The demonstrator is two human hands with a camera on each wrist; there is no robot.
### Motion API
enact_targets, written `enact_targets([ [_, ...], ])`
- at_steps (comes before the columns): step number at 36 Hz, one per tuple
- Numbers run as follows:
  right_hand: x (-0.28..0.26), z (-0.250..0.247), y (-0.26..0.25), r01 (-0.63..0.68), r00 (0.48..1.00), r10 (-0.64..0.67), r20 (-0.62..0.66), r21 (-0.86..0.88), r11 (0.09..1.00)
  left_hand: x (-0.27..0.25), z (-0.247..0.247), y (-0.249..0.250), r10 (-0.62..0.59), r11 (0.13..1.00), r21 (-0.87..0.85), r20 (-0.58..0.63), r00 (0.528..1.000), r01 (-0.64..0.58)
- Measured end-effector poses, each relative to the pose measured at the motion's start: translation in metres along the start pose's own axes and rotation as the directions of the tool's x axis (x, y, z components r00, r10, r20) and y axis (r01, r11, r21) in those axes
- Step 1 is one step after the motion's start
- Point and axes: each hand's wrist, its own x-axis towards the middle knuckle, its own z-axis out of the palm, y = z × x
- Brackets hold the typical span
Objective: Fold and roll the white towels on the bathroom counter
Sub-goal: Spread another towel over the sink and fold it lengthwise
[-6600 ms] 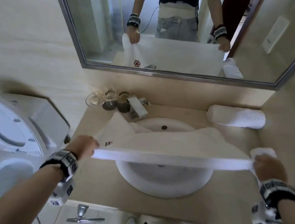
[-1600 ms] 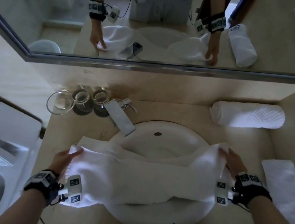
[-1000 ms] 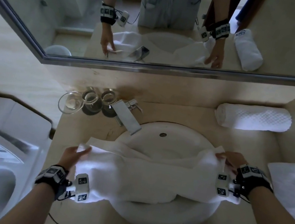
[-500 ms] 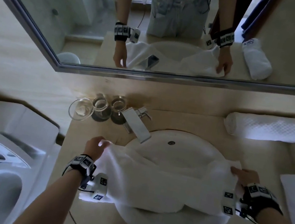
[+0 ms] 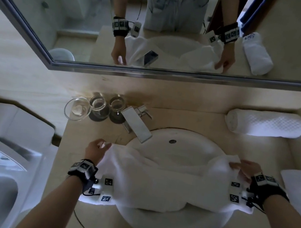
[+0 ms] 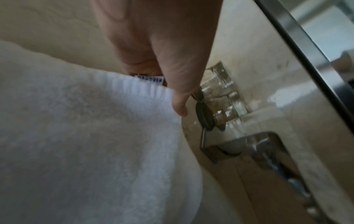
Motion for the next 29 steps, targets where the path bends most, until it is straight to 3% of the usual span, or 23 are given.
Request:
enact_targets([
  [6, 0.001, 0.000, 0.011, 0.036, 0.999, -0.037, 0.016, 0.027, 0.999, -0.003, -0.005, -0.007, -0.092, 0.996, 0.031, 0.092, 0.991, 0.089],
  [13, 0.008, -0.032, 0.024, 0.095, 0.995, -0.094, -0.017, 0.009, 0.995, -0.008, -0.033, -0.008, -0.042, 0.996, -0.083, -0.075, 0.996, 0.036],
  [16, 0.000, -0.053, 0.034, 0.183, 0.981, -0.191, -0.025, -0.201, 0.962, -0.009, -0.052, -0.015, 0.001, 0.995, -0.099, -0.130, 0.992, -0.014],
  [17, 0.003, -0.062, 0.039, 0.236, 0.964, -0.266, -0.020, -0.400, 0.886, -0.010, -0.058, -0.016, 0.007, 0.994, -0.104, -0.145, 0.989, -0.022],
  [18, 0.010, -0.069, 0.045, 0.277, 0.941, -0.336, -0.035, -0.488, 0.827, -0.012, -0.064, -0.018, 0.015, 0.993, -0.115, -0.160, 0.987, -0.034],
  [19, 0.017, -0.075, 0.051, 0.282, 0.940, -0.340, -0.041, -0.474, 0.835, -0.013, -0.070, -0.021, 0.015, 0.990, -0.136, -0.176, 0.984, -0.039],
  [20, 0.024, -0.084, 0.058, 0.243, 0.958, -0.278, -0.062, -0.329, 0.912, -0.015, -0.077, -0.025, 0.011, 0.987, -0.157, -0.193, 0.981, -0.042],
  [22, 0.037, -0.097, 0.070, 0.165, 0.983, -0.154, -0.103, 0.108, 0.980, -0.016, -0.088, -0.036, -0.018, 0.977, -0.209, -0.220, 0.975, -0.030],
  [25, 0.033, -0.108, 0.081, 0.154, 0.980, -0.116, -0.160, 0.256, 0.954, -0.019, -0.099, -0.048, -0.050, 0.958, -0.287, -0.234, 0.971, -0.020],
  [29, -0.001, -0.119, 0.075, 0.317, 0.924, -0.228, -0.306, 0.282, 0.906, -0.029, -0.105, -0.043, -0.011, 0.939, -0.338, -0.231, 0.973, -0.069],
])
